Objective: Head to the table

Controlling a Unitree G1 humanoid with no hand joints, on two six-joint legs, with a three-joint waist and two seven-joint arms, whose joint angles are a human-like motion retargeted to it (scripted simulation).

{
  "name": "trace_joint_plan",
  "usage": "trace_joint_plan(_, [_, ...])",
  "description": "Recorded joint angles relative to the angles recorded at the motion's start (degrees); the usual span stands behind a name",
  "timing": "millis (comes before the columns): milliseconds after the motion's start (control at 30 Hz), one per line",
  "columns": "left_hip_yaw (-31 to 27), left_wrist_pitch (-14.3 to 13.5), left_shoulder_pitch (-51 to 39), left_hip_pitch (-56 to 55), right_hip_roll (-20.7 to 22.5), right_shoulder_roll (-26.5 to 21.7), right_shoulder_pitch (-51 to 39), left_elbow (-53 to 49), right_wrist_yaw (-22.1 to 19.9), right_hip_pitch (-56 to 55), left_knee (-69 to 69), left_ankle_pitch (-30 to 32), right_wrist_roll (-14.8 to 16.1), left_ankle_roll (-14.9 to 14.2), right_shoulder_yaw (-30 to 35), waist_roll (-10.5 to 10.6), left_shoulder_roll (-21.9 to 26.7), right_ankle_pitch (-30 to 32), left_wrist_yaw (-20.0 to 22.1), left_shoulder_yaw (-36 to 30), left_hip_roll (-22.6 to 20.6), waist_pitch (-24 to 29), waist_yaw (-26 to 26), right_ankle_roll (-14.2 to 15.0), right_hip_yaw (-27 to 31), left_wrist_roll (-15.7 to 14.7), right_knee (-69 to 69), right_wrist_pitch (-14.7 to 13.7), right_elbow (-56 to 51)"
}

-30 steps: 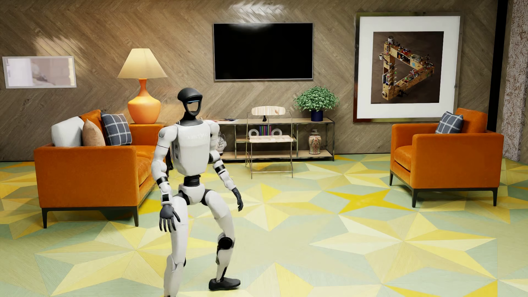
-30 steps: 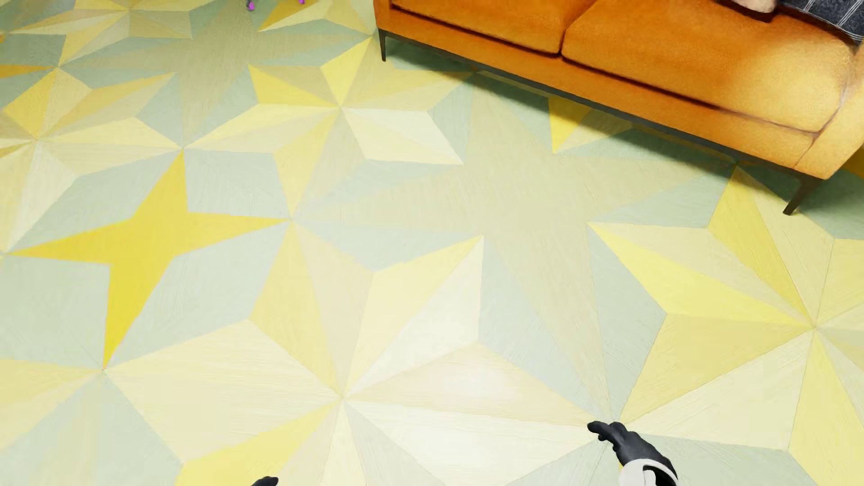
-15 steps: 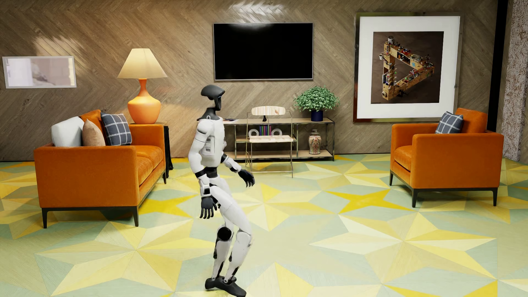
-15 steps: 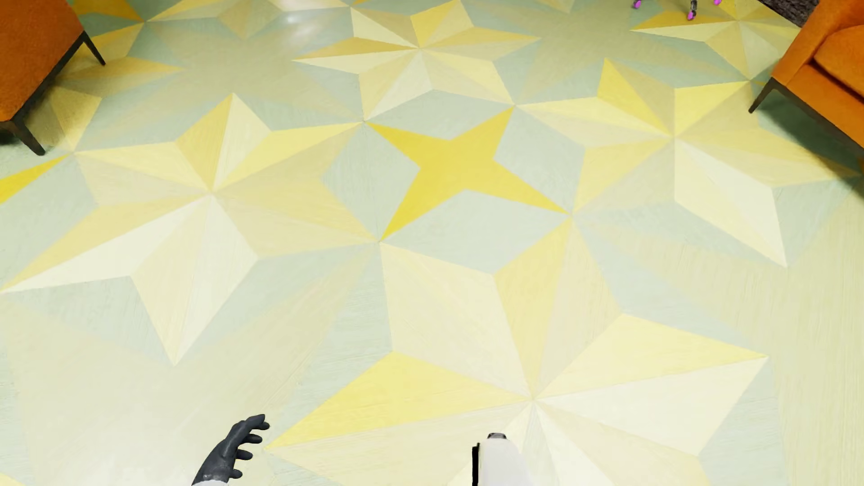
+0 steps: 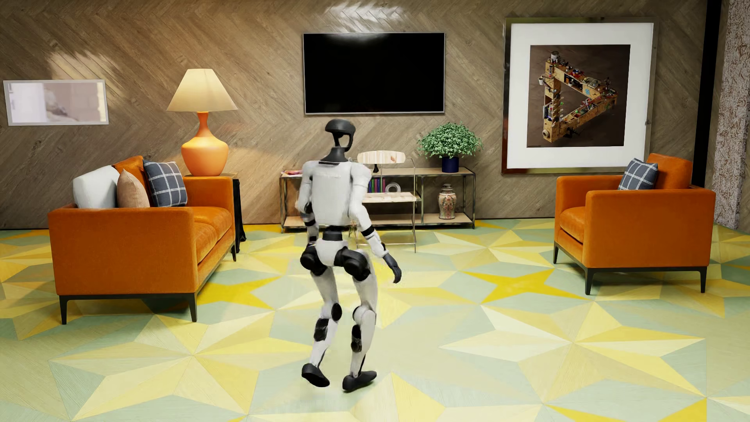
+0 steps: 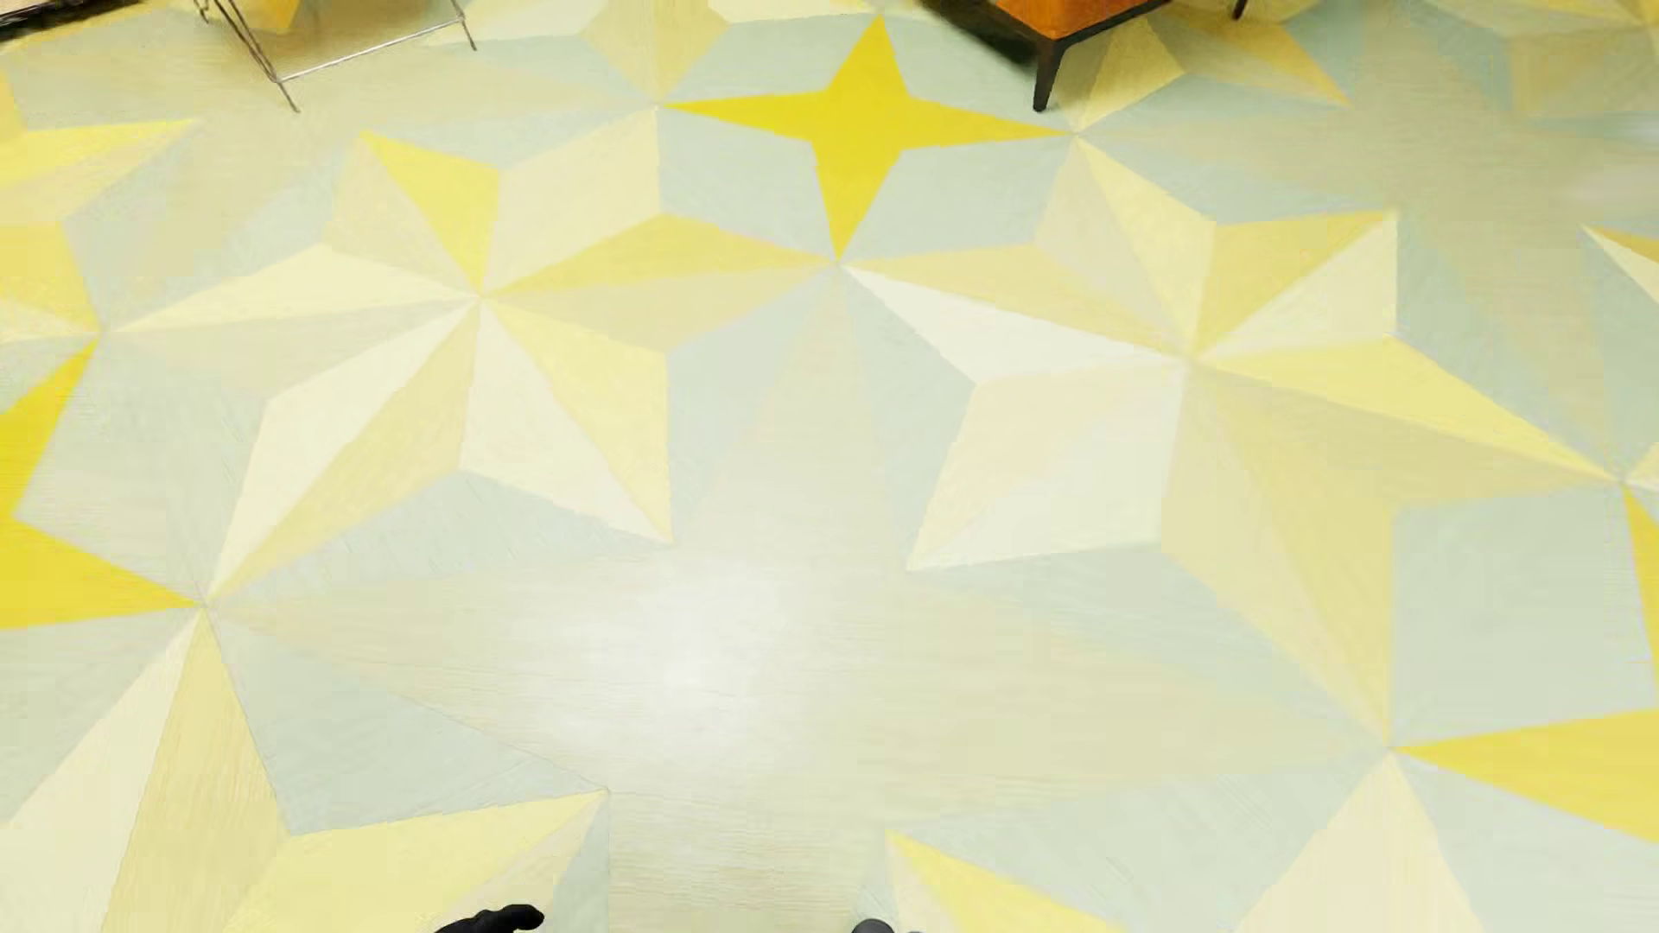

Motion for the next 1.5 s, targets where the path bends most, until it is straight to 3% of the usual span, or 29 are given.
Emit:
trace_joint_plan(33, [2.19,0.60,1.39,-3.29,0.42,-1.79,-3.26,0.53,-0.62,3.04,4.40,1.14,-0.68,6.49,2.06,0.74,1.46,-1.31,0.16,2.51,9.11,0.03,1.97,0.81,-1.49,-0.63,-1.19,-2.36,-0.13])
trace_joint_plan(67, [3.49,-0.14,3.88,-6.41,1.05,-3.80,-7.17,-0.44,-1.44,5.81,5.79,2.40,-1.13,16.42,3.84,1.41,2.63,-2.78,1.10,6.10,15.07,0.06,4.34,1.68,-2.27,-2.45,-1.92,-4.88,0.42])
trace_joint_plan(100, [2.39,-1.62,6.69,-9.45,1.60,-5.61,-11.63,-2.53,-1.76,8.38,4.89,1.08,-0.96,20.76,5.94,1.84,3.95,-4.42,2.12,10.35,17.01,0.13,6.75,2.57,-2.74,-5.07,-2.11,-7.29,0.66])
trace_joint_plan(133, [0.30,-3.26,9.84,-12.34,1.76,-7.88,-16.50,-5.12,-1.60,10.72,2.03,0.99,-1.59,20.50,8.84,2.03,4.95,-6.08,3.43,14.67,16.59,0.18,8.95,3.54,-2.83,-8.01,-2.11,-8.83,0.76])
trace_joint_plan(200, [-2.93,-5.66,16.59,-15.46,1.36,-11.92,-27.45,-10.14,-0.55,14.73,-10.59,1.51,-3.09,16.17,15.60,1.93,5.05,-9.24,6.81,22.80,13.84,0.08,12.23,5.60,-2.25,-13.23,-1.82,-9.77,0.81])
trace_joint_plan(267, [-3.92,-5.29,21.88,-14.21,0.89,-14.41,-37.92,-13.04,3.14,19.38,-33.09,7.15,-3.88,12.90,22.41,1.40,2.27,-11.34,10.36,29.81,11.65,-0.42,14.06,7.63,-2.22,-16.05,-3.93,-7.40,0.79])
trace_joint_plan(300, [-4.67,-4.75,23.89,-11.87,1.06,-14.95,-42.30,-13.93,5.45,21.96,-46.54,9.33,-4.75,6.02,25.62,1.06,0.33,-12.16,11.28,32.94,11.10,-0.84,14.62,8.78,-2.56,-16.88,-5.66,-6.10,0.36])
trace_joint_plan(333, [-4.91,-4.05,25.78,-9.47,1.07,-14.81,-45.46,-14.48,7.52,24.51,-56.00,7.25,-5.48,1.85,27.86,0.86,-1.76,-13.23,11.69,35.42,11.28,-1.22,15.15,10.39,-2.79,-17.05,-6.38,-4.99,-0.45])
trace_joint_plan(400, [2.84,-3.36,27.96,-6.61,-0.65,-13.29,-47.04,-13.66,7.17,29.09,-56.43,13.53,-6.05,9.49,28.83,0.64,-6.63,-14.06,10.02,37.23,11.99,-1.69,16.00,14.18,-2.95,-16.30,-5.98,-3.35,-3.13])
trace_joint_plan(433, [2.88,-2.92,28.16,-5.45,-3.02,-12.36,-45.64,-12.08,5.71,30.80,-53.66,14.01,-5.19,15.05,28.36,0.13,-8.62,-12.39,8.30,36.03,9.93,-1.57,16.44,16.73,-2.32,-13.98,-3.39,-3.66,-4.75])
trace_joint_plan(500, [2.18,-2.36,27.03,-3.51,-8.47,-9.99,-39.21,-8.15,4.39,29.86,-46.36,6.73,-2.20,16.82,27.00,-1.29,-11.27,-1.92,3.93,32.61,6.03,-0.75,16.68,20.67,0.48,-7.77,9.50,-4.01,-6.25])
trace_joint_plan(533, [2.12,-2.64,26.25,-1.69,-10.48,-8.94,-36.22,-7.22,6.65,26.66,-45.07,4.02,-2.12,16.84,28.24,-1.93,-13.05,6.07,1.02,31.96,4.56,-0.38,16.30,21.18,4.15,-5.98,18.13,-3.37,-5.11])
trace_joint_plan(567, [2.03,-3.65,25.61,0.62,-12.41,-8.15,-34.37,-7.63,10.59,21.67,-45.31,2.14,-3.19,17.18,30.64,-2.54,-15.06,11.39,-1.46,32.18,3.27,-0.02,15.76,18.23,8.10,-5.22,28.22,-2.04,-2.62])
trace_joint_plan(600, [2.11,-5.19,25.19,3.22,-13.94,-7.66,-33.34,-8.78,15.32,16.17,-46.15,0.70,-4.81,17.67,33.59,-3.21,-17.02,12.34,-2.61,32.60,1.79,0.43,15.12,15.43,12.17,-4.98,37.55,-1.11,0.88])
trace_joint_plan(633, [1.74,-6.63,24.35,5.58,-14.07,-6.46,-32.16,-9.86,17.94,10.76,-46.61,-0.76,-5.21,17.76,34.84,-3.90,-18.17,10.24,-2.14,32.71,0.57,0.92,14.44,14.86,15.72,-4.62,45.11,1.04,5.11])
trace_joint_plan(733, [-1.88,-5.67,17.81,10.31,-11.11,-2.04,-24.43,-10.35,14.56,-4.05,-46.37,-5.21,-1.33,16.74,32.32,-5.17,-16.67,8.52,1.27,29.12,-0.97,1.68,12.14,14.85,19.49,0.07,52.43,7.48,17.24])
trace_joint_plan(767, [-3.34,-6.25,16.01,11.41,-10.64,-1.62,-21.21,-10.18,15.33,-7.91,-46.07,-6.69,-0.43,16.37,32.38,-5.32,-15.40,7.42,1.59,26.97,-1.36,1.68,11.27,14.11,18.88,1.65,49.68,8.27,20.24])
trace_joint_plan(867, [-7.39,-10.30,10.98,14.92,-8.58,-2.57,-9.27,-10.73,19.93,-12.88,-45.46,-11.54,1.61,15.63,32.09,-5.60,-12.09,6.59,2.03,22.22,-2.14,0.99,8.62,11.09,14.97,2.59,25.04,6.01,20.76])
trace_joint_plan(967, [-9.45,-12.58,9.39,20.51,-4.75,-1.25,1.56,-13.50,14.88,-6.98,-47.46,-15.35,5.74,15.03,25.06,-5.78,-9.40,12.84,2.82,19.98,-1.81,-0.68,7.09,14.49,10.59,1.53,-12.15,6.45,17.58])
trace_joint_plan(1000, [-9.74,-12.45,9.26,21.91,-4.18,-0.13,3.85,-14.08,14.18,-5.38,-46.15,-16.19,6.09,14.56,23.95,-5.61,-8.43,16.77,3.06,19.78,-0.92,-1.10,6.77,6.74,8.93,0.75,-12.55,7.05,17.54])
trace_joint_plan(1033, [-9.46,-11.49,9.34,21.77,-3.11,0.94,4.47,-14.61,14.48,-4.79,-41.43,-15.68,5.92,14.16,23.81,-5.14,-7.61,16.57,3.62,20.63,0.58,-1.18,6.48,2.66,7.97,-0.13,-10.06,7.43,18.15])
trace_joint_plan(1067, [-8.76,-10.20,10.23,19.89,-1.85,1.53,3.46,-14.89,15.02,-4.10,-33.01,-12.07,5.11,13.39,24.43,-4.36,-8.06,13.35,5.44,22.92,2.15,-0.94,6.25,2.48,8.01,-1.57,-6.37,8.36,19.75])
trace_joint_plan(1133, [-9.92,-7.49,12.17,12.90,-0.02,1.30,-0.51,-12.82,19.82,-1.52,-12.62,3.02,0.35,3.32,29.28,-2.83,-10.02,6.69,8.44,26.24,4.12,-0.35,5.93,2.75,7.55,-4.35,0.07,8.99,21.68])
trace_joint_plan(1167, [-11.75,-6.43,12.17,8.65,0.52,0.96,-2.50,-11.04,21.95,0.88,-3.26,9.24,-1.08,2.25,30.59,-2.21,-9.13,3.97,5.94,24.02,4.15,-0.11,5.76,2.65,6.46,-3.02,1.10,7.70,20.27])
trace_joint_plan(1200, [-12.51,-6.32,12.02,4.37,1.15,0.93,-4.80,-9.38,20.55,3.43,4.63,10.87,-1.35,1.39,29.58,-1.45,-6.97,1.79,1.00,20.34,5.38,0.14,5.60,2.75,5.32,-0.16,1.61,6.31,18.61])
trace_joint_plan(1267, [-9.88,-6.12,13.01,-3.45,3.06,1.82,-9.79,-8.05,10.24,8.13,11.66,8.42,1.47,7.44,23.79,0.34,-6.35,-1.70,-4.90,19.01,12.75,0.47,6.17,3.34,5.21,2.14,1.81,4.58,15.54])
trace_joint_plan(1333, [-4.84,-3.94,15.10,-8.10,5.06,2.76,-16.94,-7.88,3.84,11.82,5.80,5.48,2.13,10.32,21.96,1.76,-8.39,-4.66,-2.71,23.21,18.77,0.47,7.88,4.22,7.50,-0.25,1.74,4.52,14.82])
trace_joint_plan(1433, [2.82,-3.69,17.23,-10.45,7.37,1.54,-27.85,-7.32,7.02,15.53,-19.90,3.32,-0.45,11.56,27.52,2.94,-8.60,-8.80,-0.79,26.20,21.58,-0.11,10.34,5.39,11.70,-1.66,1.26,1.06,11.33])
trace_joint_plan(1500, [2.24,-2.96,18.20,-8.52,8.31,0.73,-33.03,-6.38,8.91,18.17,-43.45,6.88,-1.13,8.77,30.03,3.22,-8.75,-10.99,-0.84,27.62,19.85,-0.88,11.12,6.18,14.89,-2.12,-0.38,-1.87,7.90])
